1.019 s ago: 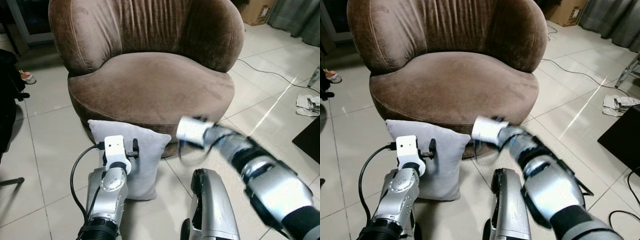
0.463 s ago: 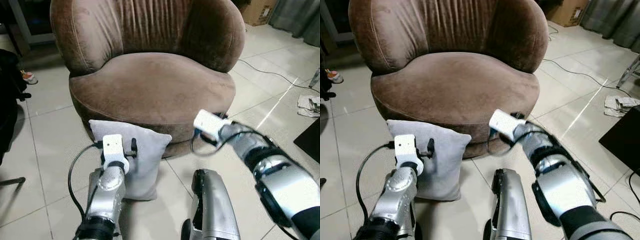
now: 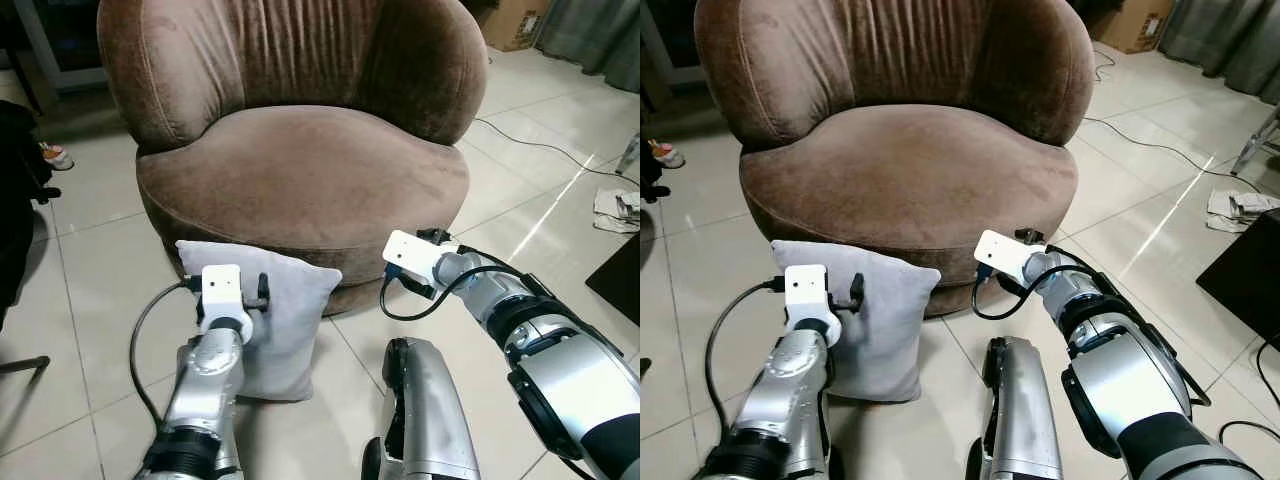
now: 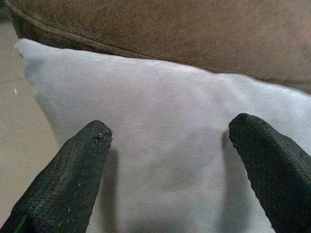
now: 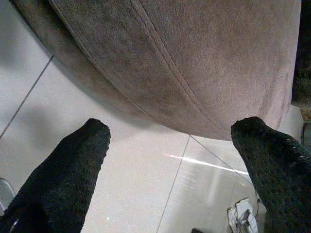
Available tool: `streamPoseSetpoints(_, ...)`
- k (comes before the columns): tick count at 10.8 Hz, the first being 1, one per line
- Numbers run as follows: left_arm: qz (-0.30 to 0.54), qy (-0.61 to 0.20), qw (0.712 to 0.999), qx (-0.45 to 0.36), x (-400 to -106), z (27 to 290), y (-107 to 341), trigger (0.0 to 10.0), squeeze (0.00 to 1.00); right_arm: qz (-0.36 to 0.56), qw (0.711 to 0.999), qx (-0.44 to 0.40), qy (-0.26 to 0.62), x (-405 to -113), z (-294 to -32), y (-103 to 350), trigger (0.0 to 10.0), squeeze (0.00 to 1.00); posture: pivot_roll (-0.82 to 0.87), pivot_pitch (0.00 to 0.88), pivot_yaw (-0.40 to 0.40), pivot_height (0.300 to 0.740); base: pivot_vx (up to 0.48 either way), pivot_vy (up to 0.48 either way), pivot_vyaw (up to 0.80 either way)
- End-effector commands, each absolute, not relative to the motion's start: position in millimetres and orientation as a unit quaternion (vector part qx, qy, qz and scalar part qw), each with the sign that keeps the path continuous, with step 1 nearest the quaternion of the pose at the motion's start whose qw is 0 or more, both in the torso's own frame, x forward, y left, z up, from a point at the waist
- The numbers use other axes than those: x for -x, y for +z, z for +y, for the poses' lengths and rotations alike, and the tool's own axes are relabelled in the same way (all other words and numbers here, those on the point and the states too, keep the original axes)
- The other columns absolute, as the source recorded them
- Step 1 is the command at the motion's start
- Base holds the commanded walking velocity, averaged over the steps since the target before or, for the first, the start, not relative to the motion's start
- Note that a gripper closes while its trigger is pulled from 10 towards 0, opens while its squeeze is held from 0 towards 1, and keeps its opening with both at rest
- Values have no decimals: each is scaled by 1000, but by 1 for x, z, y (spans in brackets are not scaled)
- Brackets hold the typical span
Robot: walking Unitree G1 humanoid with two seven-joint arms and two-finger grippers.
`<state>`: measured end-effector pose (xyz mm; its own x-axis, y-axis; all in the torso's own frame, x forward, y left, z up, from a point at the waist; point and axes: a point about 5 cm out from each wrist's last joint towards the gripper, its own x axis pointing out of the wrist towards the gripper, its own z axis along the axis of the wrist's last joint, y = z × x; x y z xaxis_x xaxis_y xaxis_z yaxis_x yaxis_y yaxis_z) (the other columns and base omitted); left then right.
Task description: Move the pillow to the sofa from floor
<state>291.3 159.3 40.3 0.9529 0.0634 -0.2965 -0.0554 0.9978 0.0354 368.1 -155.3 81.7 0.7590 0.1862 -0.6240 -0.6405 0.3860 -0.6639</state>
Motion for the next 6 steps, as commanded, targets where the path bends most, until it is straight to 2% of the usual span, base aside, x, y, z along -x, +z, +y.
streamPoseSetpoints(1,161,11,986,-41,-297,167,43,10000,0,232,798,492,258,-367,-158,81,10000,0,-27,0,-93,411,0,0,0)
streamPoseSetpoints(3,205,-38,969,-135,-300,203,39,10000,0,234,798,490,263,-365,-156,77,10000,0,-26,0,-83,411,0,0,0)
streamPoseSetpoints(5,236,-66,940,-238,-302,239,41,10000,0,236,798,488,264,-364,-156,75,10000,0,-29,0,-74,411,0,0,0)
streamPoseSetpoints(6,256,-90,916,-297,-306,254,44,10000,0,236,798,486,265,-363,-156,74,10000,0,-31,0,-72,411,0,0,0)
